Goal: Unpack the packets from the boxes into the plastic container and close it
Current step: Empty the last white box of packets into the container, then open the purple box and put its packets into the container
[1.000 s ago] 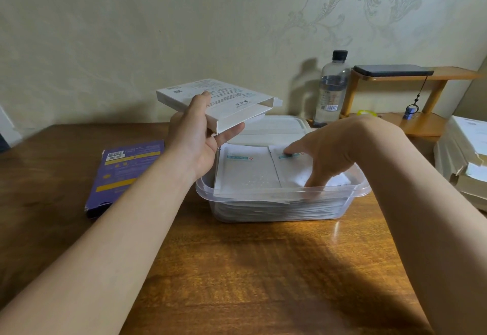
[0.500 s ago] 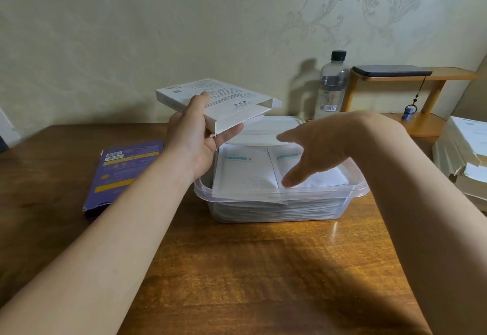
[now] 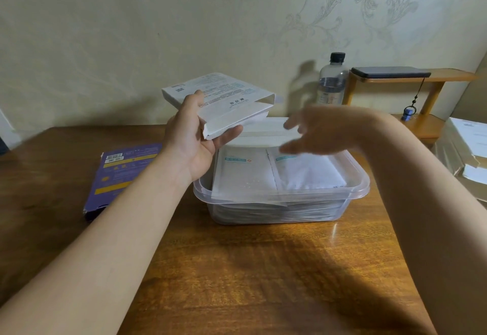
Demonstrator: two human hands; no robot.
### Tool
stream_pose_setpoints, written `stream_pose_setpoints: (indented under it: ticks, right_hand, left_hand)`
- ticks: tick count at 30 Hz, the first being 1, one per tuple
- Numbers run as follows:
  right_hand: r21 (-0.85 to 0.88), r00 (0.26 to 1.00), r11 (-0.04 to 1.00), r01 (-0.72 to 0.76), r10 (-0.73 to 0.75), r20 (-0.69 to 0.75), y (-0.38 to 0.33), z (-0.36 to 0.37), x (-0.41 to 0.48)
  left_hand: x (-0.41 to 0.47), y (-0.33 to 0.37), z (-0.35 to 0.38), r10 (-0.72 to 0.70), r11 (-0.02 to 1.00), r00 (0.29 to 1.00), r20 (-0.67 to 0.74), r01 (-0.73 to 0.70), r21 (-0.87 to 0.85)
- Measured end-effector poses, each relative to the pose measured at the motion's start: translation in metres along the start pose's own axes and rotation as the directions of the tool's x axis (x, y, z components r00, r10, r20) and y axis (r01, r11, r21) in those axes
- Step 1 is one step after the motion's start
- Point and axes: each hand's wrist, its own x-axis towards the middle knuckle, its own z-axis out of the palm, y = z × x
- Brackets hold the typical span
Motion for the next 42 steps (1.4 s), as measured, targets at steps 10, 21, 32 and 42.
stream_pose_setpoints:
  ticks: [10,21,32,42]
  right_hand:
    - [0.821,0.914,0.547,0.163,0.23,-0.335,-0.017,-0.008,0.001]
    - [0.914,0.887,0.366,0.177,0.342,-0.309,-0.01,-0.026,-0.022]
    - [0.853,0.729,0.508,0.123,0.536,-0.425,0.117,-0.051,-0.115]
    - [0.761,0.536,0.642,-0.089,0.675,-0.507,0.243,-0.007,-0.176]
  left_hand:
    - [-0.007,0.014,0.005,-0.184,0.983,0.981,0.055,0.183,0.022]
    - [-0.023,0.016,0.035,-0.097,0.995,0.995,-0.011,0.097,0.004]
    - [-0.058,-0.055,0.154,-0.017,0.927,0.985,0.173,-0.049,0.372]
    - [-0.077,-0.158,0.258,0.033,0.761,0.928,0.37,-0.263,0.593]
